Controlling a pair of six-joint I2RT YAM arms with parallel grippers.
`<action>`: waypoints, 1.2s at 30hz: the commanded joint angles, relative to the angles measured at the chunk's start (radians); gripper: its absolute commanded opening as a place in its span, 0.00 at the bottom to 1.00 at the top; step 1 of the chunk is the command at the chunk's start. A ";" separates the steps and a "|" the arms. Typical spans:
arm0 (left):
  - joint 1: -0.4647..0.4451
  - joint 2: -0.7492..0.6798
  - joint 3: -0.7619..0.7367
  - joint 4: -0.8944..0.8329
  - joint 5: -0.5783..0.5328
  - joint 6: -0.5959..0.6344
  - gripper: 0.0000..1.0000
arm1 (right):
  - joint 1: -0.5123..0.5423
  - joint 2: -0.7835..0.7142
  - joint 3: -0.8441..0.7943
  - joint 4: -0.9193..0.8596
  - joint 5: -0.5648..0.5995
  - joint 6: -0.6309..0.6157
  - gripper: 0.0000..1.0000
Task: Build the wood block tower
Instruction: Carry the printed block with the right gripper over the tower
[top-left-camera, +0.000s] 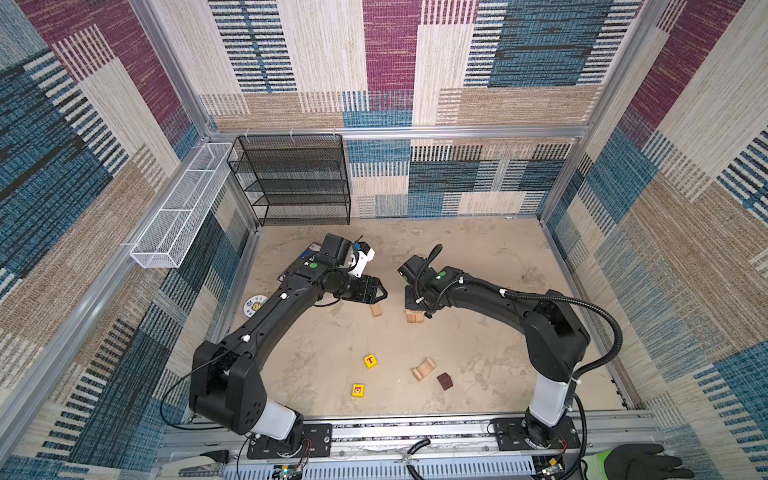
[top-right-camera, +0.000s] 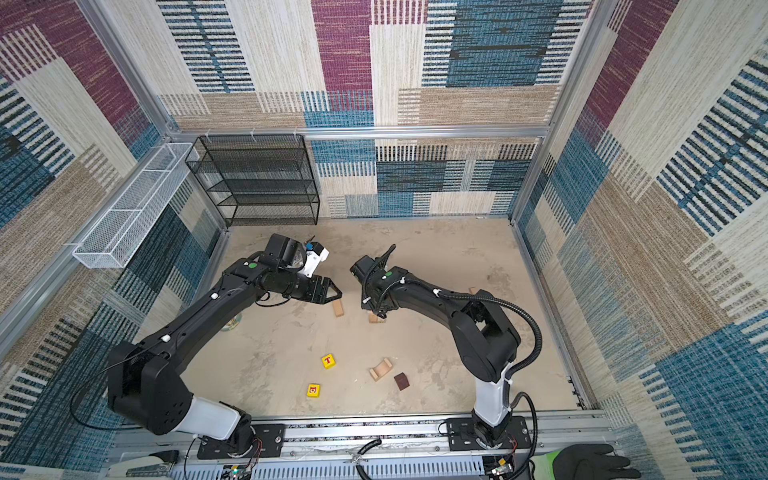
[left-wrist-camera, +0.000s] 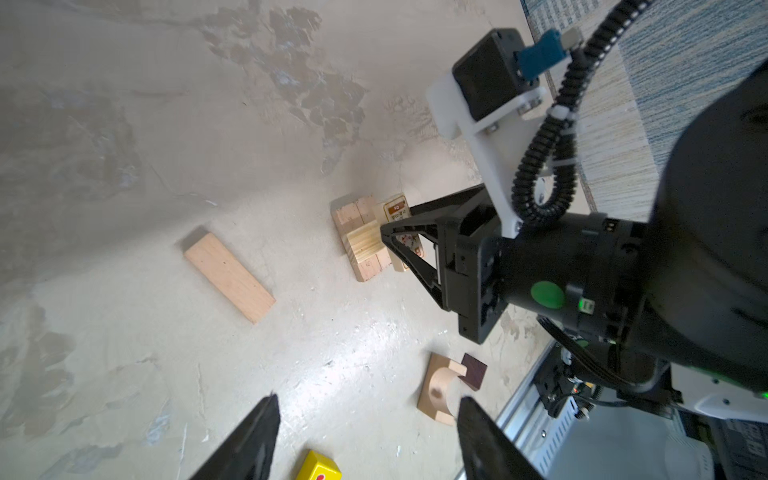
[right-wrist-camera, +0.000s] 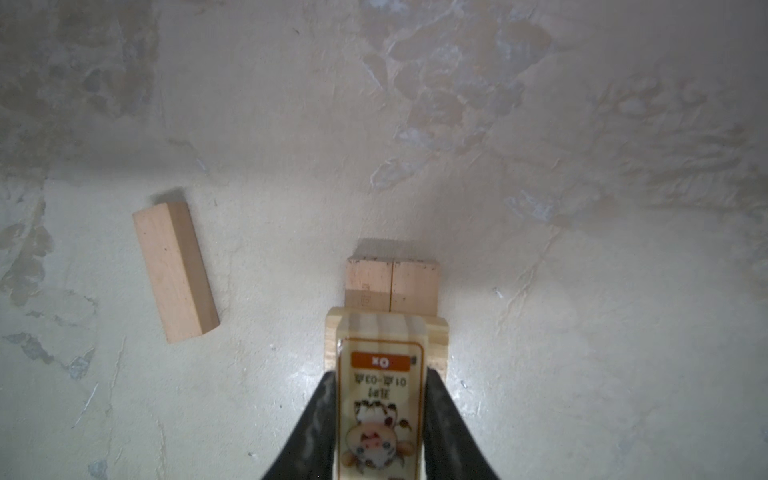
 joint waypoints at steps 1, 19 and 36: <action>0.002 0.049 0.037 -0.019 0.102 0.007 0.71 | 0.000 0.014 0.014 -0.017 -0.026 0.015 0.00; 0.005 0.125 0.076 -0.106 0.065 0.011 0.69 | -0.020 0.057 0.048 -0.061 -0.029 -0.002 0.00; 0.007 0.129 0.074 -0.106 0.035 0.008 0.69 | -0.023 0.063 0.046 -0.054 -0.049 -0.011 0.08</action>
